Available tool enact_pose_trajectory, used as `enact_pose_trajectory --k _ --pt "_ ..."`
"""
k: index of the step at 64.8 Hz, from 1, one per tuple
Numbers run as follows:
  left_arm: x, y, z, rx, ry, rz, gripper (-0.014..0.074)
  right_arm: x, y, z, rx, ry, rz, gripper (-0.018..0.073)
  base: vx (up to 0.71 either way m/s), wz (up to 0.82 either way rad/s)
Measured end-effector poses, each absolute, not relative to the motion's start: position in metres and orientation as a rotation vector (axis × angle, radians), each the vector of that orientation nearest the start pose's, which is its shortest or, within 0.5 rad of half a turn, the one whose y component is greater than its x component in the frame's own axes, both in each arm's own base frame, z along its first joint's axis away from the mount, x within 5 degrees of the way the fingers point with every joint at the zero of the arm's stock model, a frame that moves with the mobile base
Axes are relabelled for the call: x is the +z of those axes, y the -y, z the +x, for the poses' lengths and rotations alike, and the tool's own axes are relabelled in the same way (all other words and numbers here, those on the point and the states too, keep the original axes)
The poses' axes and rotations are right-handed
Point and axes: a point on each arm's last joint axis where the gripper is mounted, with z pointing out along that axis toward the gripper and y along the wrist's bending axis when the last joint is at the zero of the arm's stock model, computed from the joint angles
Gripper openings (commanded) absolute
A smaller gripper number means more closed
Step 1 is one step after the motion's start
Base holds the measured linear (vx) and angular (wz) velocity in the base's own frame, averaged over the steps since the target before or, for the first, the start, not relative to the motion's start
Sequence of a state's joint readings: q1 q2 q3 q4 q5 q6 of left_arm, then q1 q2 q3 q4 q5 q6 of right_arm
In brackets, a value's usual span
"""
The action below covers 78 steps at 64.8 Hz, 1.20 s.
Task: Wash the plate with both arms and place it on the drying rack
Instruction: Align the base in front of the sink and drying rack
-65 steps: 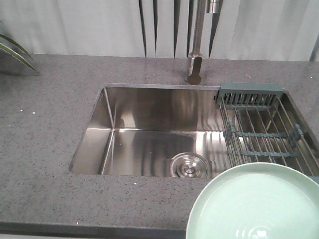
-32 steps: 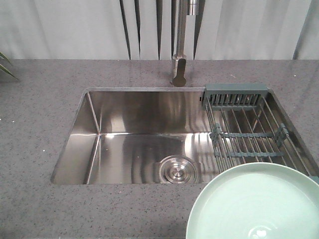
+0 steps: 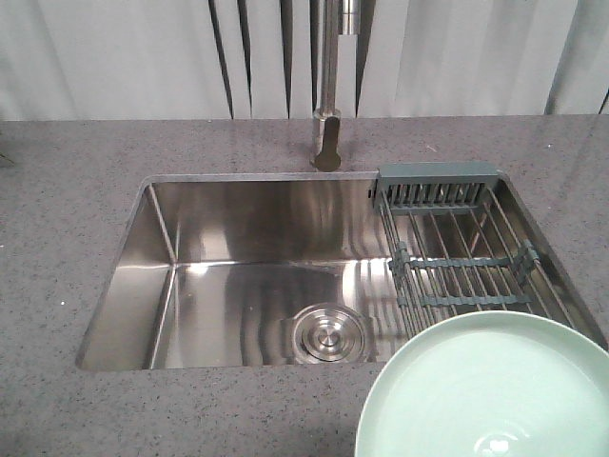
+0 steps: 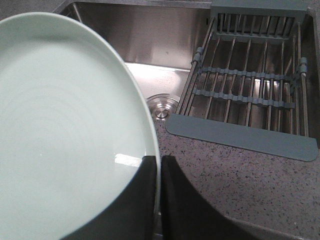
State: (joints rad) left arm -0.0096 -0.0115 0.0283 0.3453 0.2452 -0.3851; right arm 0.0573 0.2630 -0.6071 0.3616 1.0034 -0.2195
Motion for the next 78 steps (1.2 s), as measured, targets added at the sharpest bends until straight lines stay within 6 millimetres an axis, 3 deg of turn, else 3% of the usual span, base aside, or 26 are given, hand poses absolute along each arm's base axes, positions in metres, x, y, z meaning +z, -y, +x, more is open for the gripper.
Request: enact_pose_trajectory --k 78 --pt "0.1833 -0.0070 0.0553 0.028 -1.729 -0.095 -0.0006 0.3137 -0.0289 0.0287 0.343 -2.087 -0.261 -0.0001 0.03 -0.02"
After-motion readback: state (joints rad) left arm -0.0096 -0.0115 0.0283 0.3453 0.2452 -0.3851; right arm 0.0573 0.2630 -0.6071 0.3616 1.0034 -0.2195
